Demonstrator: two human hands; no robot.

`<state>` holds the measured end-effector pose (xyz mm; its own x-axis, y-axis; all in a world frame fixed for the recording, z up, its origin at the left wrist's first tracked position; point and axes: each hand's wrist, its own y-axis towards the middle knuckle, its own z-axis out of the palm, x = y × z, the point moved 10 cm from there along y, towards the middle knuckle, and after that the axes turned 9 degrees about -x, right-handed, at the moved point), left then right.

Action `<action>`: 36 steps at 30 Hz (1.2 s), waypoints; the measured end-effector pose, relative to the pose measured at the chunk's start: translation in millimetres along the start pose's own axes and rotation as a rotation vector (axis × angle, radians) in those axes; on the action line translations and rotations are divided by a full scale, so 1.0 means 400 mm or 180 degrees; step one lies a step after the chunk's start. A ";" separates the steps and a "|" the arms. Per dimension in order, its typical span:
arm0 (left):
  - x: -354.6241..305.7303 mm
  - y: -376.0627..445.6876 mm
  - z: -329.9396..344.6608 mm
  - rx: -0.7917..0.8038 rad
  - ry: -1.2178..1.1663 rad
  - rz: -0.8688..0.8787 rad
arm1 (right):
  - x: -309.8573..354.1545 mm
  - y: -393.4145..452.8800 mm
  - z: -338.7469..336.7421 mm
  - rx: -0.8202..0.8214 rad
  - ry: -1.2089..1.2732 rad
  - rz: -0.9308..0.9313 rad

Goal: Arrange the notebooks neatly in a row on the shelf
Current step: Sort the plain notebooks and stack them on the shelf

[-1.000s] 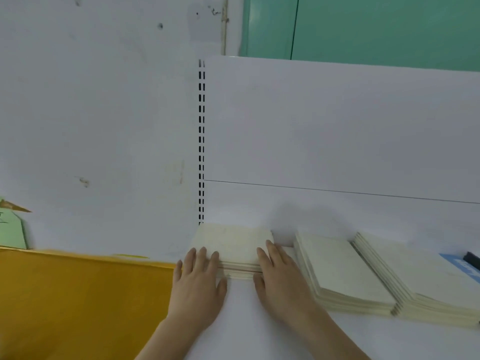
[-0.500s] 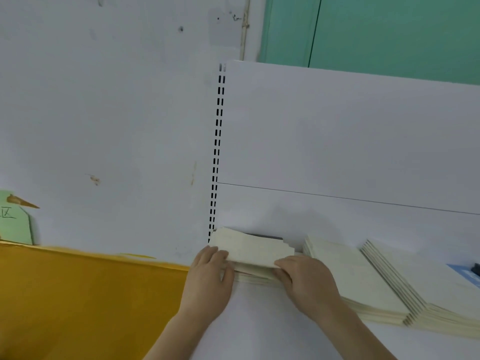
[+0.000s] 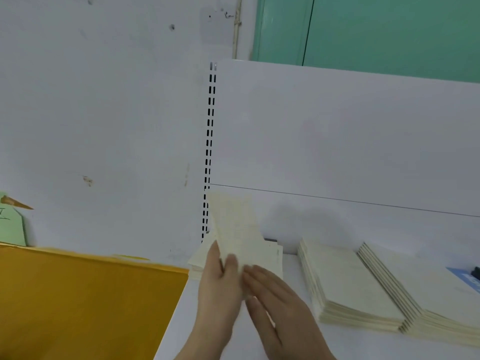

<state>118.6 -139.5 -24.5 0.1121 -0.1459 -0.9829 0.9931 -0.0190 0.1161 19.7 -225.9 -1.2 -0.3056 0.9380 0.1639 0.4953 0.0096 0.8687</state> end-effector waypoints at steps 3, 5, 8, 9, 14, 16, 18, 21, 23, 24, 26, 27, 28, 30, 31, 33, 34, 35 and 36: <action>0.002 0.029 -0.048 -0.0271 0.0175 0.0212 | -0.068 -0.003 -0.028 -0.0234 -0.0233 0.0176; 0.004 0.040 -0.071 -0.0340 0.0368 0.0337 | -0.154 -0.008 -0.013 -0.0065 -0.0657 0.0638; 0.015 0.050 -0.104 -0.0408 0.0373 0.0322 | -0.241 -0.047 0.074 0.0757 -0.1209 0.0793; 0.019 0.051 -0.113 -0.0401 0.0342 0.0302 | -0.253 -0.062 0.104 0.1033 -0.1329 0.0690; 0.035 0.058 -0.142 -0.0409 0.0233 0.0212 | -0.250 -0.047 0.154 0.1315 -0.1676 0.0322; 0.037 0.058 -0.142 -0.0408 0.0205 0.0195 | -0.248 -0.024 0.137 0.1315 -0.1777 0.0287; 0.026 0.057 -0.141 -0.0425 0.0143 0.0207 | -0.243 0.017 0.091 0.1211 -0.1867 0.0518; -0.002 0.055 -0.147 -0.0494 0.0061 0.0283 | -0.244 0.069 0.003 0.0777 -0.1753 0.0954; -0.015 0.056 -0.146 -0.0502 0.0032 0.0314 | -0.226 0.094 -0.063 0.0326 -0.1595 0.1161; -0.018 0.055 -0.141 -0.0484 0.0024 0.0308 | -0.212 0.102 -0.095 0.0027 -0.1537 0.1231; -0.008 0.054 -0.129 -0.0438 0.0005 0.0242 | -0.186 0.101 -0.152 -0.0533 -0.1457 0.1374; -0.002 0.050 -0.120 -0.0400 -0.0028 0.0194 | -0.164 0.097 -0.169 -0.0762 -0.1391 0.1343; 0.000 0.045 -0.106 -0.0334 -0.0064 0.0154 | -0.132 0.097 -0.179 -0.0915 -0.1318 0.1209; 0.003 0.029 -0.065 -0.0146 -0.0156 0.0039 | -0.064 0.092 -0.155 -0.0975 -0.1195 0.0709; 0.006 0.020 -0.043 -0.0047 -0.0266 -0.0067 | -0.033 0.080 -0.122 -0.0907 -0.1136 0.0387; 0.009 -0.002 -0.002 0.0147 -0.0570 -0.0334 | -0.001 0.042 -0.049 -0.0658 -0.1009 0.0042; 0.006 -0.012 0.013 0.0226 -0.0653 -0.0385 | -0.005 0.024 -0.024 -0.0547 -0.0966 0.0053; 0.003 -0.017 0.025 0.0304 -0.0668 -0.0363 | -0.015 0.011 -0.010 -0.0466 -0.0940 0.0113; 0.000 -0.022 0.032 0.0362 -0.0673 -0.0331 | -0.021 0.003 -0.006 -0.0406 -0.0923 0.0146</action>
<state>109.3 -152.1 -23.6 -0.0121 -0.3408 -0.9401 0.9871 -0.1541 0.0432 20.8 -234.7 -0.5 -0.0316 0.9963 0.0801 0.3915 -0.0614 0.9181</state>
